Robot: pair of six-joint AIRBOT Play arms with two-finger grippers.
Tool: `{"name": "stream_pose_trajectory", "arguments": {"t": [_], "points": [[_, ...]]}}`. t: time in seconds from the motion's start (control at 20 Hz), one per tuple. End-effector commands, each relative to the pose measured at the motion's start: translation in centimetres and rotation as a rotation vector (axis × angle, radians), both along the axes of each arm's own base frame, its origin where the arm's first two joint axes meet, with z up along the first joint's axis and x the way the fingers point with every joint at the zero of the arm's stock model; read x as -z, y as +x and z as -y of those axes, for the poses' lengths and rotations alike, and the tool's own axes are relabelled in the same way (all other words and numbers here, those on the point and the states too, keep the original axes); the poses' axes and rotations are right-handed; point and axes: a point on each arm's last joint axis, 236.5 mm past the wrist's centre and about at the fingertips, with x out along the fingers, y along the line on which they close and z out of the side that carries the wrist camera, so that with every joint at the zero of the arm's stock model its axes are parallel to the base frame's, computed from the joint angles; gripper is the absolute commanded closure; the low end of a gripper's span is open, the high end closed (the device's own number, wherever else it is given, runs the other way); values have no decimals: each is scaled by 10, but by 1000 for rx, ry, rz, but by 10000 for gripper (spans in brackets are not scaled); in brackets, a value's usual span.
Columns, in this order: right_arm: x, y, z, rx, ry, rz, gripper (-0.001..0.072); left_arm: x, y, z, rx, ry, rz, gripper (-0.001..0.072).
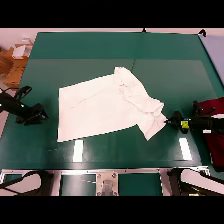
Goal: Fold the shirts.
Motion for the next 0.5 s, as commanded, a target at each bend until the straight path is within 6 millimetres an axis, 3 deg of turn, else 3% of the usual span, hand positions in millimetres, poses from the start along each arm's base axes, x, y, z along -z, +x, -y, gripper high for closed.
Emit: {"name": "stream_pose_trajectory", "arguments": {"t": [0.0,0.15,0.3,0.35,0.45], "points": [[-15,-50,-15,-4,-12,-136,696,3,1,-1,0,7,12,245],[-23,-104,-35,6,-44,-228,695,3,2,-1,0,8,15,245],[-16,-129,-63,-8,-17,-252,693,6,-5,2,3,-4,-7,245],[-20,-134,-80,-44,32,-257,646,11,-12,5,4,-15,-31,245],[-29,-134,-97,-114,60,-237,437,25,-28,12,17,-40,-65,245]]}}
